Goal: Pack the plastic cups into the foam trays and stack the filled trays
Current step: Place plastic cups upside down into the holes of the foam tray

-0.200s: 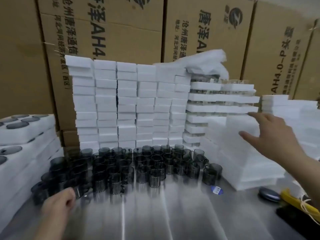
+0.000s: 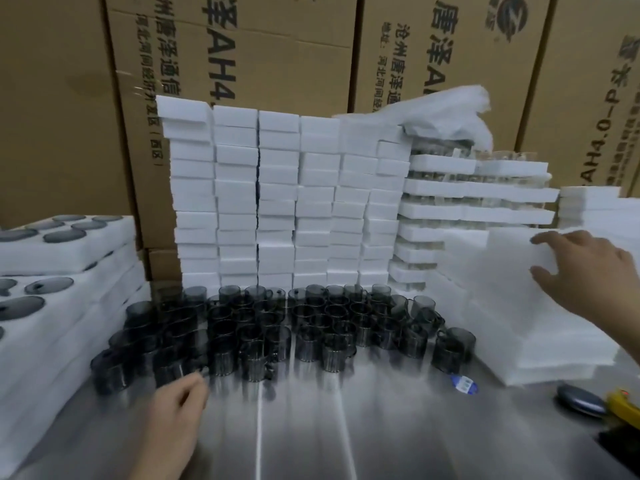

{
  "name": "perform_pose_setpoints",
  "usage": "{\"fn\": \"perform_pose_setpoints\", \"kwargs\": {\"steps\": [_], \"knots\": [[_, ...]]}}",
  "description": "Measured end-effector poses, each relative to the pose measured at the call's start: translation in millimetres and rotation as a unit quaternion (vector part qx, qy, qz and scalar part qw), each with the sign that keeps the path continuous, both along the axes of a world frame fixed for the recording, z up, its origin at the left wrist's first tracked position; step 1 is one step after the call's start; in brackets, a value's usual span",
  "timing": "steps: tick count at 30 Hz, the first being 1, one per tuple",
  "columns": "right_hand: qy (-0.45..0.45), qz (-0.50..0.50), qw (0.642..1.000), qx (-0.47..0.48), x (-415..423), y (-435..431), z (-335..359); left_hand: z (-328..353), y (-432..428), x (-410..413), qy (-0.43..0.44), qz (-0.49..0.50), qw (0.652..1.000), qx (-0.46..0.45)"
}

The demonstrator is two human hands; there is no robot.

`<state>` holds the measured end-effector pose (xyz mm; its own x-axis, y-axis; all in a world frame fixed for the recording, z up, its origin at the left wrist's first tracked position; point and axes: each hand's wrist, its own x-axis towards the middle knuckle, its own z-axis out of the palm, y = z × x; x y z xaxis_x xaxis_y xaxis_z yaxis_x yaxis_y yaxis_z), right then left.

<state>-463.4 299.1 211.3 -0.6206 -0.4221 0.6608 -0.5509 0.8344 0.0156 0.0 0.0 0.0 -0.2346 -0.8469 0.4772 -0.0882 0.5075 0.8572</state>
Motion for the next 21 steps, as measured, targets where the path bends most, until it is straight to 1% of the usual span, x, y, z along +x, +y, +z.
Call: {"fn": "perform_pose_setpoints", "kwargs": {"steps": [2,3,5,7,8,9,11,13,14,15,18,19,21], "knots": [[-0.029,-0.008,0.999,-0.011,-39,-2,-3,-3,-4,0,0.01,0.003,1.0,0.003],[-0.026,-0.013,1.0,-0.002,-50,0,-1,-5,-7,1,0.022,0.008,1.0,0.018],[-0.011,0.048,0.999,-0.003,-45,1,9,-10,-16,3,0.037,0.02,0.998,0.052],[0.017,0.135,0.99,-0.042,13,-5,17,-12,-18,2,0.028,0.024,0.998,0.056],[0.045,0.175,0.982,-0.058,57,-14,20,-12,-17,2,0.022,0.022,0.998,0.051],[0.069,0.209,0.974,-0.054,102,-24,17,-12,-16,2,0.021,0.015,0.999,0.046],[0.069,0.294,0.953,-0.019,195,-40,-11,-11,-15,3,0.019,0.002,0.999,0.031],[0.065,0.38,0.922,0.03,271,-57,-53,-9,-12,4,0.003,-0.015,1.0,0.021],[0.053,0.415,0.906,0.063,300,-66,-75,-8,-9,4,0.002,-0.039,0.999,0.023],[0.021,0.44,0.892,0.102,324,-75,-94,-7,-5,4,0.008,-0.066,0.997,0.036],[-0.08,0.478,0.843,0.234,365,-105,-132,-7,0,4,0.018,-0.145,0.986,0.082],[-0.112,0.487,0.829,0.252,371,-114,-137,-6,1,5,0.01,-0.152,0.984,0.087],[-0.157,0.527,0.81,0.203,367,-132,-149,-5,0,6,-0.005,-0.149,0.985,0.089]]}}
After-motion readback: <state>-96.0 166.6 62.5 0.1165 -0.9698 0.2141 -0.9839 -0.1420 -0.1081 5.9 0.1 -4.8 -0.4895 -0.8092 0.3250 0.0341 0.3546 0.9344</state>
